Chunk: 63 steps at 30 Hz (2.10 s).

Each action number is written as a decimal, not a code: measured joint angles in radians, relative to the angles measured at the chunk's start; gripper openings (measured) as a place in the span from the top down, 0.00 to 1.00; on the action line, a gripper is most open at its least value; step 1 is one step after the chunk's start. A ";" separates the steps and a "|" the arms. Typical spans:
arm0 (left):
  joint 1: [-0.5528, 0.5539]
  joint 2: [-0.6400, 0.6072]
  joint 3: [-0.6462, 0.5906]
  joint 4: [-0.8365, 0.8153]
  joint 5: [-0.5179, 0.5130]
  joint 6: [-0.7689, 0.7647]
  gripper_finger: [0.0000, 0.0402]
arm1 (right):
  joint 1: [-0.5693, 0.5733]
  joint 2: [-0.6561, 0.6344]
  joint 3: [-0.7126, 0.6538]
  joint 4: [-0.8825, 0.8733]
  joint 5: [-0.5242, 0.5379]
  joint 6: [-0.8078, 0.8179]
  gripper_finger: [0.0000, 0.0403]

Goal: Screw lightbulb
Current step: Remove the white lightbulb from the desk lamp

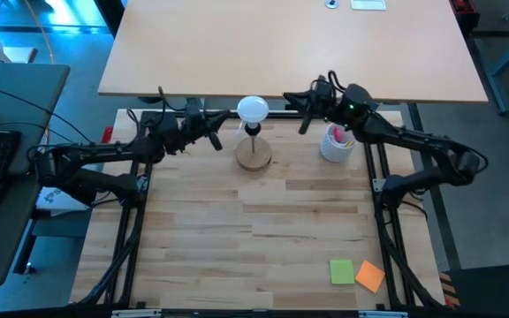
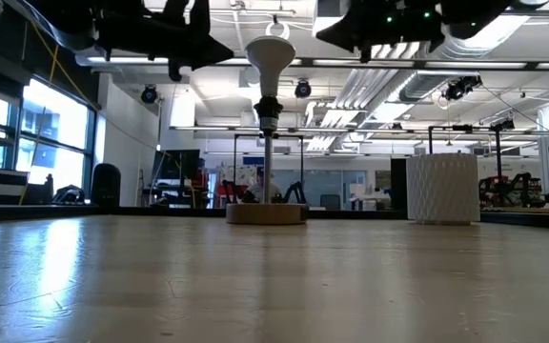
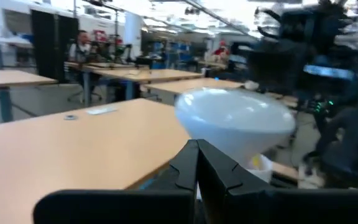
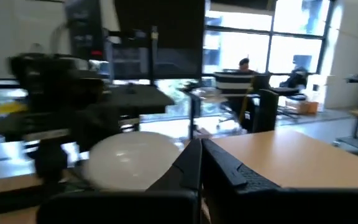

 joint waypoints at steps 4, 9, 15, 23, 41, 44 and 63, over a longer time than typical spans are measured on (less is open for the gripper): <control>0.019 -0.022 -0.040 0.059 -0.007 -0.011 1.00 | 0.010 -0.040 -0.109 0.107 -0.063 0.081 1.00; 0.050 -0.013 -0.140 0.213 -0.005 -0.034 1.00 | 0.050 -0.014 -0.301 0.435 -0.047 0.193 1.00; 0.125 0.022 -0.164 0.269 0.051 -0.086 1.00 | 0.087 0.077 -0.332 0.633 0.012 0.253 1.00; 0.230 0.151 -0.081 0.282 0.203 -0.116 1.00 | 0.055 0.197 -0.209 0.659 -0.132 0.232 1.00; 0.218 0.330 0.028 0.554 0.381 -0.191 1.00 | 0.059 0.347 -0.069 0.657 -0.113 0.229 1.00; 0.192 0.330 0.028 0.559 0.395 -0.202 1.00 | 0.045 0.347 -0.070 0.657 -0.106 0.229 1.00; 0.104 0.269 -0.158 0.658 0.192 -0.265 1.00 | -0.042 0.315 -0.074 0.629 -0.054 0.307 1.00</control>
